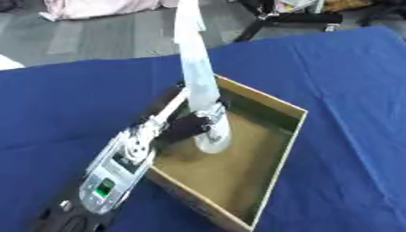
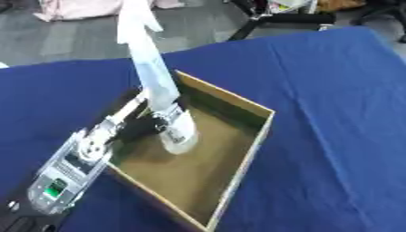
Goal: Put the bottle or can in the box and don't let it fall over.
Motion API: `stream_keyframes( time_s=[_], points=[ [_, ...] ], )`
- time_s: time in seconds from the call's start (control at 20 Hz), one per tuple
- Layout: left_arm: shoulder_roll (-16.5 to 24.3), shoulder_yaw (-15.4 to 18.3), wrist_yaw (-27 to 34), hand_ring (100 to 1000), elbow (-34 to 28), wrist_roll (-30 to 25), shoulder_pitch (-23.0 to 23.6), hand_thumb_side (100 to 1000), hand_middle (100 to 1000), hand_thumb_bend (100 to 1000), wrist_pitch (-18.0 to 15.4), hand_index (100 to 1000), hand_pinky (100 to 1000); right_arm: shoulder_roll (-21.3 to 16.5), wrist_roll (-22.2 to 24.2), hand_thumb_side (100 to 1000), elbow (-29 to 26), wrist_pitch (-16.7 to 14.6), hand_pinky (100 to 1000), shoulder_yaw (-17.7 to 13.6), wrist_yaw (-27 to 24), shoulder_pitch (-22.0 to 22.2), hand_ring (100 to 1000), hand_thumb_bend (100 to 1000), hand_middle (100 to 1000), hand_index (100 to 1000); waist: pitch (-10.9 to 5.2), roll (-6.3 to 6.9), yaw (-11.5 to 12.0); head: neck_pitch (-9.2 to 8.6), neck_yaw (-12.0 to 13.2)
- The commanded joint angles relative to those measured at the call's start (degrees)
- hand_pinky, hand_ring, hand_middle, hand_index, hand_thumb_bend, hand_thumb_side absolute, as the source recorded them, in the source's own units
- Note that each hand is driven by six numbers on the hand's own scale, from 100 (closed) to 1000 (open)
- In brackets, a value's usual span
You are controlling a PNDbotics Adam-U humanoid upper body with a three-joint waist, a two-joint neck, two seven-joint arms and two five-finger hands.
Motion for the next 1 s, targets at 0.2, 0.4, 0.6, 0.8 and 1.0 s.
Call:
stream_keyframes(
  time_s=[0.2, 0.4, 0.6, 0.8, 1.0],
  points=[
    [1.2, 0.9, 0.4, 1000, -1.1, -3.4, -0.4, 654, 1000, 100, 0.7, 978, 1000, -2.1, 0.0, 483, -1.3, -0.1, 1000, -0.4, -0.3, -0.1, 961, 100, 1000, 1000, -1.71, -0.31, 0.0, -0.42, -0.2],
    [1.2, 0.9, 0.4, 1000, -0.7, -5.3, -0.3, 469, 1000, 100, 0.5, 989, 1000, -2.1, -0.1, 484, -1.3, -0.1, 1000, -0.4, -0.4, -0.2, 960, 100, 1000, 1000, -1.69, -0.3, -0.1, -0.49, -0.3],
    [1.1, 1.0, -0.3, 1000, -0.6, -5.2, -0.2, 489, 1000, 100, 0.4, 1000, 1000, -2.1, -0.1, 485, -1.3, -0.1, 1000, -0.4, -0.4, -0.2, 958, 100, 1000, 1000, -1.68, -0.28, -0.1, -0.48, -0.4],
    [1.3, 0.9, -0.6, 1000, -0.7, -5.1, -0.1, 503, 1000, 100, -0.5, 1000, 1000, -2.2, -0.1, 481, -1.3, -0.1, 1000, -0.4, -0.4, -0.2, 958, 100, 1000, 1000, -1.69, -0.27, 0.0, -0.42, -0.5],
    [2.3, 1.0, -0.5, 1000, -2.5, -5.5, 0.0, 786, 1000, 207, -1.7, 1000, 1000, -2.4, 0.1, 479, -1.3, 0.1, 1000, -0.3, -0.2, 0.2, 959, 100, 1000, 1000, -1.94, -0.14, 0.2, -0.12, -0.7]
  ],
)
